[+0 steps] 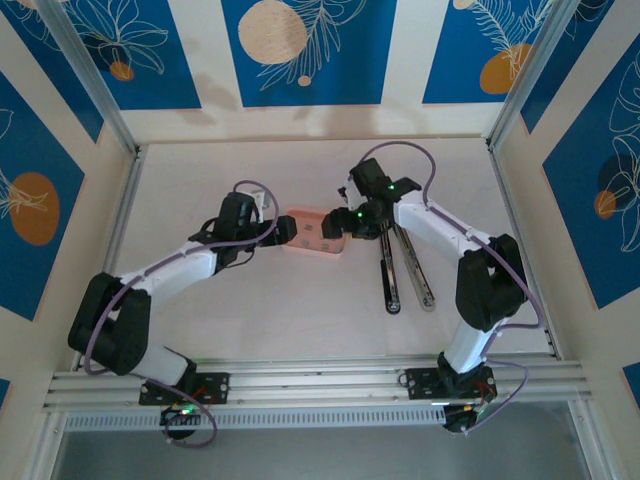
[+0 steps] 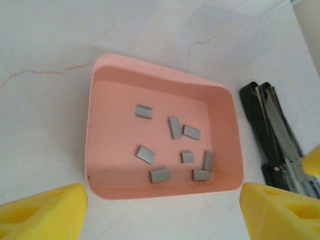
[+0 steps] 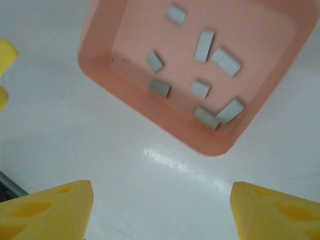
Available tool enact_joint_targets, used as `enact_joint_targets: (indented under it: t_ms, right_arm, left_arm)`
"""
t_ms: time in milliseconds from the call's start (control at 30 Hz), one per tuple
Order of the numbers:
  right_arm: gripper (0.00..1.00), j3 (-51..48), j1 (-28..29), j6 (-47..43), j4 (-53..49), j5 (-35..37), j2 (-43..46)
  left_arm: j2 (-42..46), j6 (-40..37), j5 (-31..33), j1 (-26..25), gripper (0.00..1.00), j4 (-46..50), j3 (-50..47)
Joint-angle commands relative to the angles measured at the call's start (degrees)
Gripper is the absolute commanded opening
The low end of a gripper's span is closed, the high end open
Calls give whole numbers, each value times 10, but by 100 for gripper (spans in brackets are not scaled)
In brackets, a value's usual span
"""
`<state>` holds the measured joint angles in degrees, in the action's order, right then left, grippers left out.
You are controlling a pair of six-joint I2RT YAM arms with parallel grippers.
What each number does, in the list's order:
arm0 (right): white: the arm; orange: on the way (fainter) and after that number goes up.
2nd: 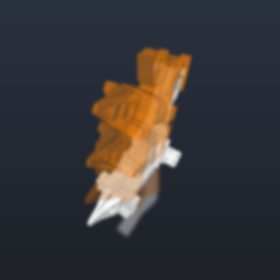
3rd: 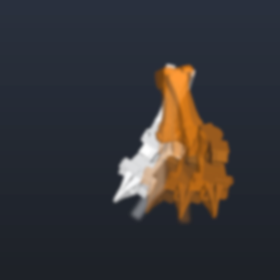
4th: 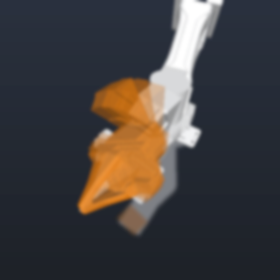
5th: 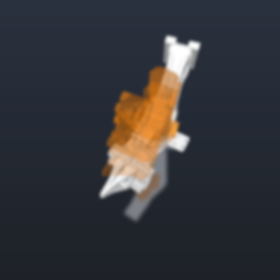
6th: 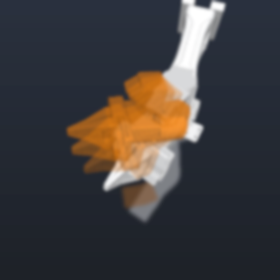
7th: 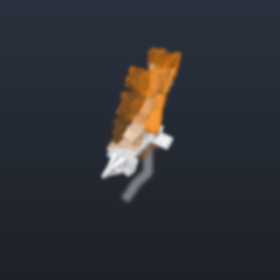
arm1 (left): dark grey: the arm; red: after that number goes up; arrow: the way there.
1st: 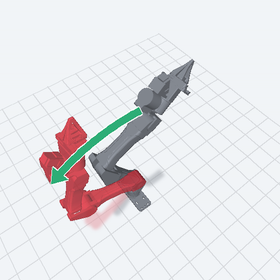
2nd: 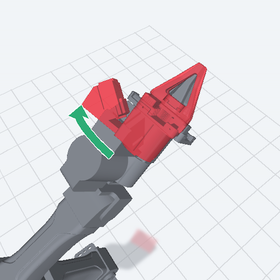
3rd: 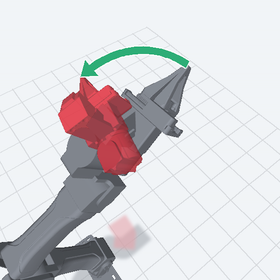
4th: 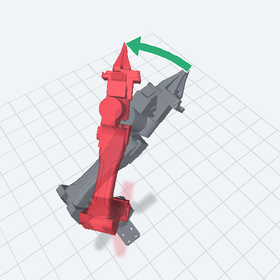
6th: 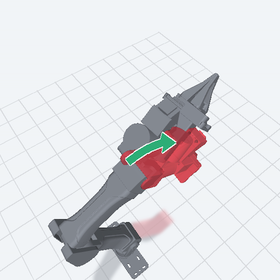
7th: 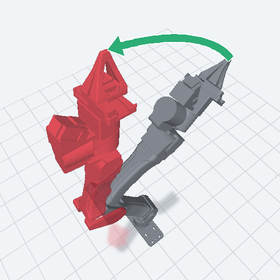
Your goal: Load the staples into the stapler
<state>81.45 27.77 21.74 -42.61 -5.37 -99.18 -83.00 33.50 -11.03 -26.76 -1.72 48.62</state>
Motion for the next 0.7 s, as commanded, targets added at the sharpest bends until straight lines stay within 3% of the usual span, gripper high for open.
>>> enact_joint_targets:
  t_ms: [0,133,367,667]
  right_arm:
    - [76,63,-19,-77,-19,8,-32]
    - [77,148,-46,-131,-3,-42,-105]
    - [77,297,-67,-178,-35,-81,-245]
    - [76,339,-59,-191,-62,-160,-325]
  left_arm:
    - [25,81,-25,-1,79,-8,-34]
    - [26,171,-35,-3,78,-57,-71]
    - [-35,237,-62,-6,78,-174,-106]
    - [-95,269,-70,-17,78,-252,-109]
